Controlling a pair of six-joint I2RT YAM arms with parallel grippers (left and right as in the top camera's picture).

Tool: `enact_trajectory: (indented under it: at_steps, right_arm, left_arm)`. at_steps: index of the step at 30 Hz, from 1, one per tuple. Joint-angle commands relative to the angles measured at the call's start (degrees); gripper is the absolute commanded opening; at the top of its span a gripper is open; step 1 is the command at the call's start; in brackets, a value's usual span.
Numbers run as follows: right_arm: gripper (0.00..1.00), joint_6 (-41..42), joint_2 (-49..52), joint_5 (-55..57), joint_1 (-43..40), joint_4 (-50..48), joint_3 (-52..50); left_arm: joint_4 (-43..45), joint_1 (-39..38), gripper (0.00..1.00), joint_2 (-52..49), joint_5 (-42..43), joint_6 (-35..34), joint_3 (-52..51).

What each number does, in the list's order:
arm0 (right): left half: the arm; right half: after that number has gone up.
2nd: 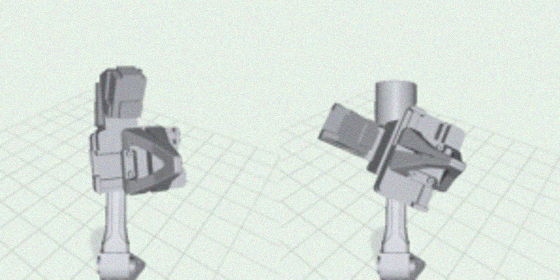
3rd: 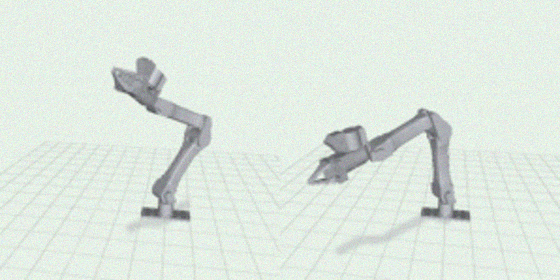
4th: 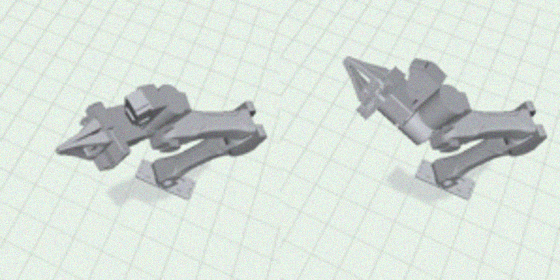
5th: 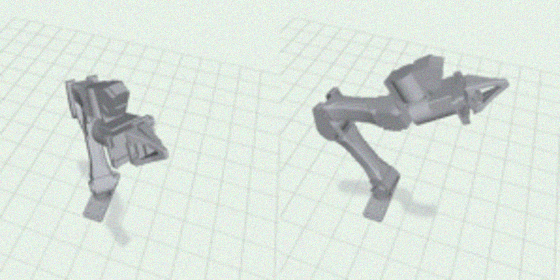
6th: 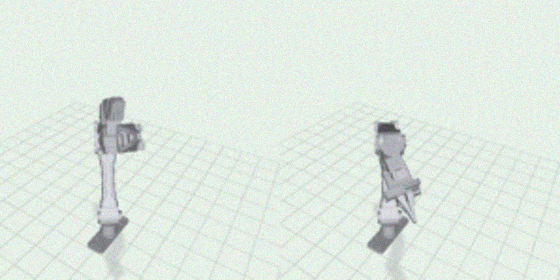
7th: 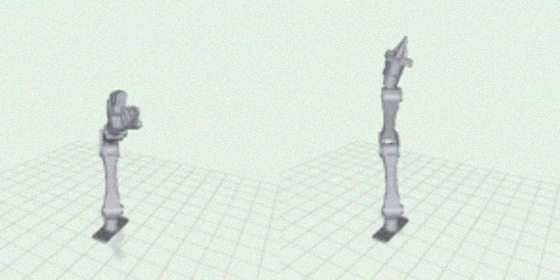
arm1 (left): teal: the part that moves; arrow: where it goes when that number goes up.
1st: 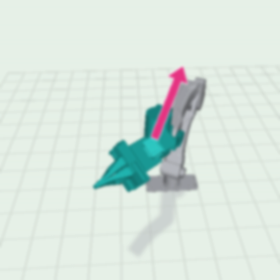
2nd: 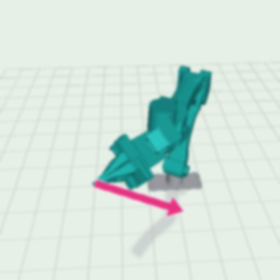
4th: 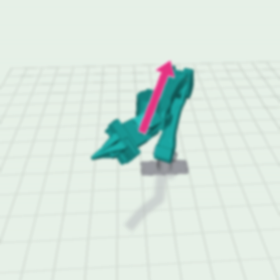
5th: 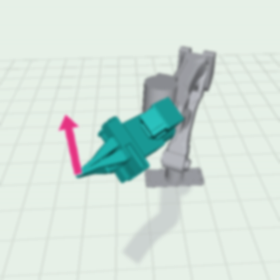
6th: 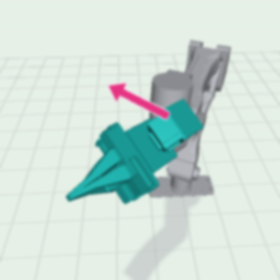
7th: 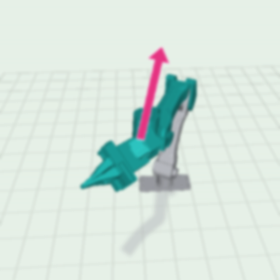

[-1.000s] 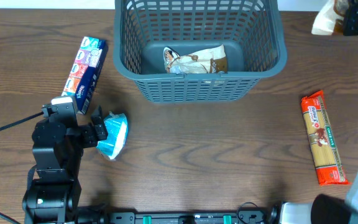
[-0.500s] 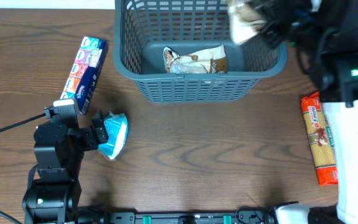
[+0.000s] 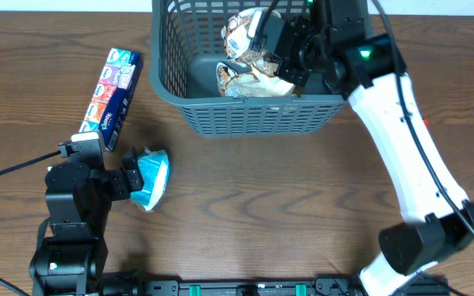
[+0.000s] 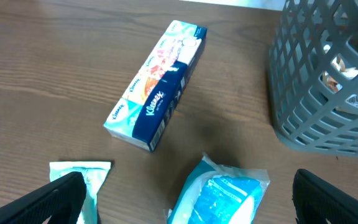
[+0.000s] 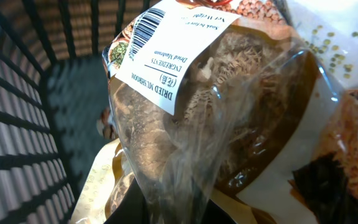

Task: Pack container
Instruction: 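Carry the bag into the basket and release it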

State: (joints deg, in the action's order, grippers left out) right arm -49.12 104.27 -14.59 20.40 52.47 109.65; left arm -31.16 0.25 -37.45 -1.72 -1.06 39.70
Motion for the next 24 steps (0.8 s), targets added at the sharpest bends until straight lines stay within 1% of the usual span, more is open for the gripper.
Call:
enact_trajectory:
  at_steps: [1, 11, 12, 14, 15, 16, 17, 19, 22, 24]
  right_arm:
    - [0.01, -2.34, 1.79, 0.44, -1.51, -0.09, 0.55]
    - [0.01, -1.66, 2.91, 0.44, -2.4, 0.09, 0.55]
    - [0.09, -1.11, 2.91, 0.44, -2.43, 0.09, 0.55]
    - [0.36, 0.22, 2.91, 0.46, -2.45, 0.07, 0.55]
    - [0.47, 0.72, 2.91, 0.48, -2.49, 0.07, 0.55]
    - [0.55, 0.74, 2.91, 0.48, -2.49, 0.11, 0.55]
    - [0.61, 1.09, 2.91, 0.48, -2.51, 0.17, 0.55]
    - [0.63, 1.53, 2.89, 0.48, -2.54, 0.31, 0.55]
    - [0.61, 1.53, 2.27, 1.66, -2.54, 0.2, 0.57]
    - [0.61, 2.51, 1.09, 3.67, -2.71, -0.87, 0.66]
  left_arm:
    - [-0.48, -0.22, 0.99, 0.11, -0.42, 0.76, 1.27]
    - [-1.4, -0.22, 0.98, 0.11, -0.44, 0.76, 1.27]
    - [-1.4, -0.22, 0.99, 0.11, -0.44, 0.76, 1.27]
    - [-1.42, -0.22, 0.99, 0.11, -0.44, 0.76, 1.27]
    - [-1.42, -0.22, 0.99, 0.11, -0.44, 0.76, 1.27]
    - [-1.4, -0.22, 0.99, 0.11, -0.44, 0.76, 1.27]
    - [-1.42, -0.22, 0.98, 0.11, -0.42, 0.76, 1.27]
    - [-1.42, -0.22, 0.99, 0.11, -0.42, 0.76, 1.27]
    - [-1.42, -0.22, 0.99, 0.11, -0.44, 0.76, 1.27]
    - [-1.42, -0.22, 0.99, 0.11, -0.44, 0.76, 1.27]
